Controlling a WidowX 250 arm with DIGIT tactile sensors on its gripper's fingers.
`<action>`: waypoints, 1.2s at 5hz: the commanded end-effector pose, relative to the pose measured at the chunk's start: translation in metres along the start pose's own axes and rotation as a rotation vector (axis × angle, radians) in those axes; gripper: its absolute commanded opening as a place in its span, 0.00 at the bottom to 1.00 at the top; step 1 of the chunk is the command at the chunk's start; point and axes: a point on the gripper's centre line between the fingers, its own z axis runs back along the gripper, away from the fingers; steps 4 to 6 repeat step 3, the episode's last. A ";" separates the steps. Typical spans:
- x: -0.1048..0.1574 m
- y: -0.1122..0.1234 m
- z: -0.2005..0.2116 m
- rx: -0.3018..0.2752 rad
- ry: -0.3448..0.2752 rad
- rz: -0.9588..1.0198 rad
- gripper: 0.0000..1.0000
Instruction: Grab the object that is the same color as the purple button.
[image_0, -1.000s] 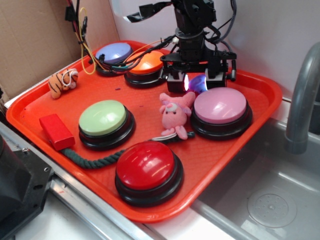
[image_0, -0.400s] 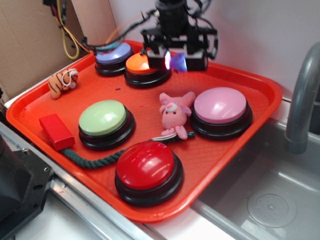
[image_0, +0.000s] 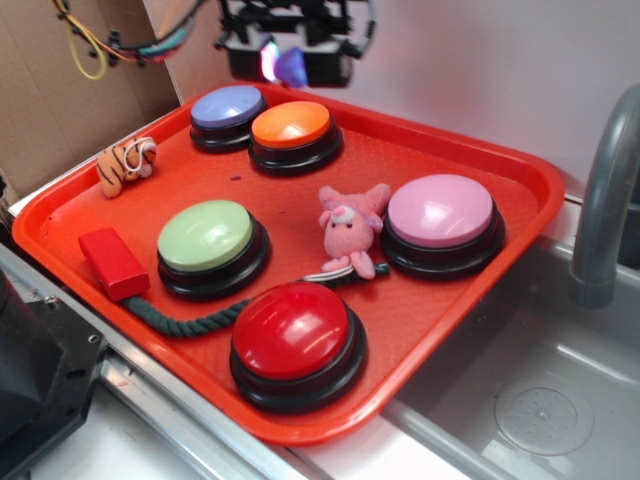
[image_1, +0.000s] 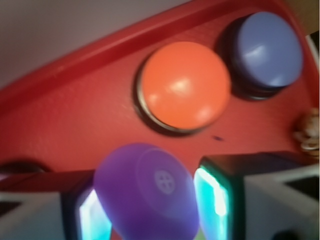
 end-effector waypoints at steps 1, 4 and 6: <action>-0.014 0.045 0.045 -0.037 -0.031 -0.115 0.00; -0.030 0.063 0.054 -0.035 -0.109 -0.073 0.00; -0.030 0.063 0.054 -0.035 -0.109 -0.073 0.00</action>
